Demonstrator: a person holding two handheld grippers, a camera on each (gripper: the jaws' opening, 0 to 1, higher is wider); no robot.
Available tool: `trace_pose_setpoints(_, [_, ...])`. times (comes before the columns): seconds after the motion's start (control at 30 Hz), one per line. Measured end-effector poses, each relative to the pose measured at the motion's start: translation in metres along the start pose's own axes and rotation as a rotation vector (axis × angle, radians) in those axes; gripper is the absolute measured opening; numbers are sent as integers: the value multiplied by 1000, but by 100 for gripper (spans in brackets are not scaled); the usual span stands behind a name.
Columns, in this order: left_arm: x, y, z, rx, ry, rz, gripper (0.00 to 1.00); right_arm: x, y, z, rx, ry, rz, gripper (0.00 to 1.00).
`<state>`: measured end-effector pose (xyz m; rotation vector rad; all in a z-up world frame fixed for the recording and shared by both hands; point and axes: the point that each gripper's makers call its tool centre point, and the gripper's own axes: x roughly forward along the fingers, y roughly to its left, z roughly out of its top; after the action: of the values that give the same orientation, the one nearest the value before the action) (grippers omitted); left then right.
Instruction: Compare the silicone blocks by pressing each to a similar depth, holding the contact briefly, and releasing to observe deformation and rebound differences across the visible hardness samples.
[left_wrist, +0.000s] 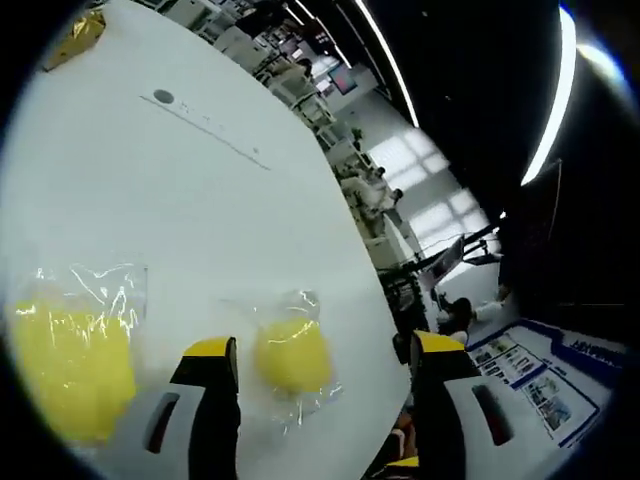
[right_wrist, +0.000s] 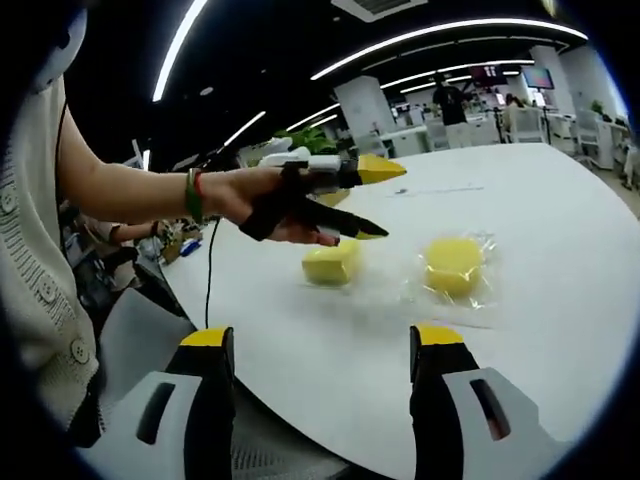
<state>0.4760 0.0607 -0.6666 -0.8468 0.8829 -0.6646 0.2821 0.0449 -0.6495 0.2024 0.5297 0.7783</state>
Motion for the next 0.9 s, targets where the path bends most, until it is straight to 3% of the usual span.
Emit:
trace_pose_setpoints(0.07, [11,5,2,-91,-18,-6,69,0,-5,-2,7,17,-8,66])
trace_pose_setpoints(0.3, [38,21,7,-280,-43,-4,66,-2,-24,1,38,8,-41,66])
trace_pose_setpoints(0.5, [51,26,4,-296,-10,-18,56,-1,-33,0,53,8,-55,66])
trace_pose_setpoints(0.63, [58,33,-2,-375,10,-14,42,-1,-36,-2,63,9,-62,65])
trace_pose_setpoints(0.83, [70,39,-5,-366,8,18,29,-3,-40,-7,78,11,-73,64])
trace_pose_setpoints(0.9, [70,42,-4,-363,0,32,19,-3,-40,-8,87,11,-74,63])
